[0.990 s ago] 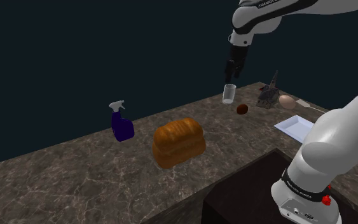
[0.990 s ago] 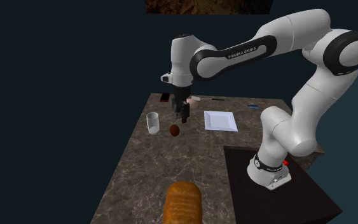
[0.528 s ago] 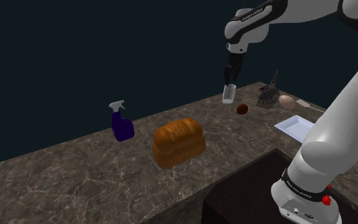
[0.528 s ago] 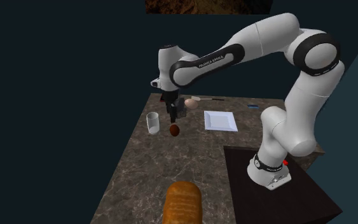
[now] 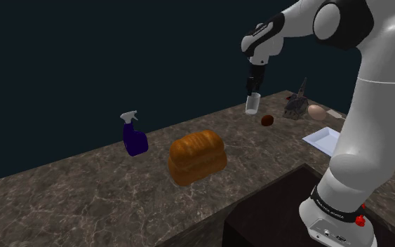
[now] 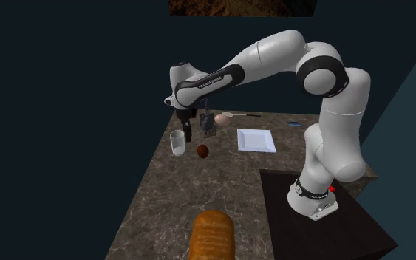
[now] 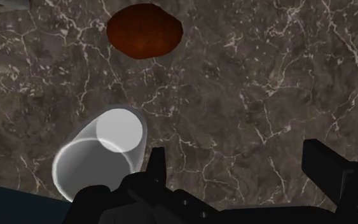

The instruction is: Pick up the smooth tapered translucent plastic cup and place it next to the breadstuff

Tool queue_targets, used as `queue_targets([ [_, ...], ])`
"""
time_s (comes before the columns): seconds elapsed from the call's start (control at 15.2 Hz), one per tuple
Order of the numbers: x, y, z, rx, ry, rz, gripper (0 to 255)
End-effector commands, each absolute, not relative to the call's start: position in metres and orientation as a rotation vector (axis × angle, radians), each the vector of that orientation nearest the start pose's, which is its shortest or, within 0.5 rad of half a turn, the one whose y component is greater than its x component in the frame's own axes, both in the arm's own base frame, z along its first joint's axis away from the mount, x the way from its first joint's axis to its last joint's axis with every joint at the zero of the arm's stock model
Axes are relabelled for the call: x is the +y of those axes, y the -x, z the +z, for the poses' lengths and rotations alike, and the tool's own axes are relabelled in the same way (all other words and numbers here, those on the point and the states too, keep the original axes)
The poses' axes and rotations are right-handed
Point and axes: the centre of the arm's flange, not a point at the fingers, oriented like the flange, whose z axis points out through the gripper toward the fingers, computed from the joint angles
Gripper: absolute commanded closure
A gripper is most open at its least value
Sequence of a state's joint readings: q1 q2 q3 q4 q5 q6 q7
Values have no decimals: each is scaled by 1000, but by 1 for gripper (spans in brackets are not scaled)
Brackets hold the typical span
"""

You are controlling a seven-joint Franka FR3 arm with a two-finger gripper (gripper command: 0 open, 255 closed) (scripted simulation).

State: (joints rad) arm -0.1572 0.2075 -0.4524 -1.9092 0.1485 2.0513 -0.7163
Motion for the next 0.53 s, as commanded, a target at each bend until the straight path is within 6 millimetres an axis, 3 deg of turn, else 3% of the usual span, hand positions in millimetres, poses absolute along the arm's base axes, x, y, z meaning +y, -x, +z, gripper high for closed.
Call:
queue_targets([
  [0.0,-346,-509,380,-67,3086,21,0],
  [0.4,-403,-542,339,-70,3094,44,0],
  [0.46,-403,-542,334,-70,3094,44,0],
])
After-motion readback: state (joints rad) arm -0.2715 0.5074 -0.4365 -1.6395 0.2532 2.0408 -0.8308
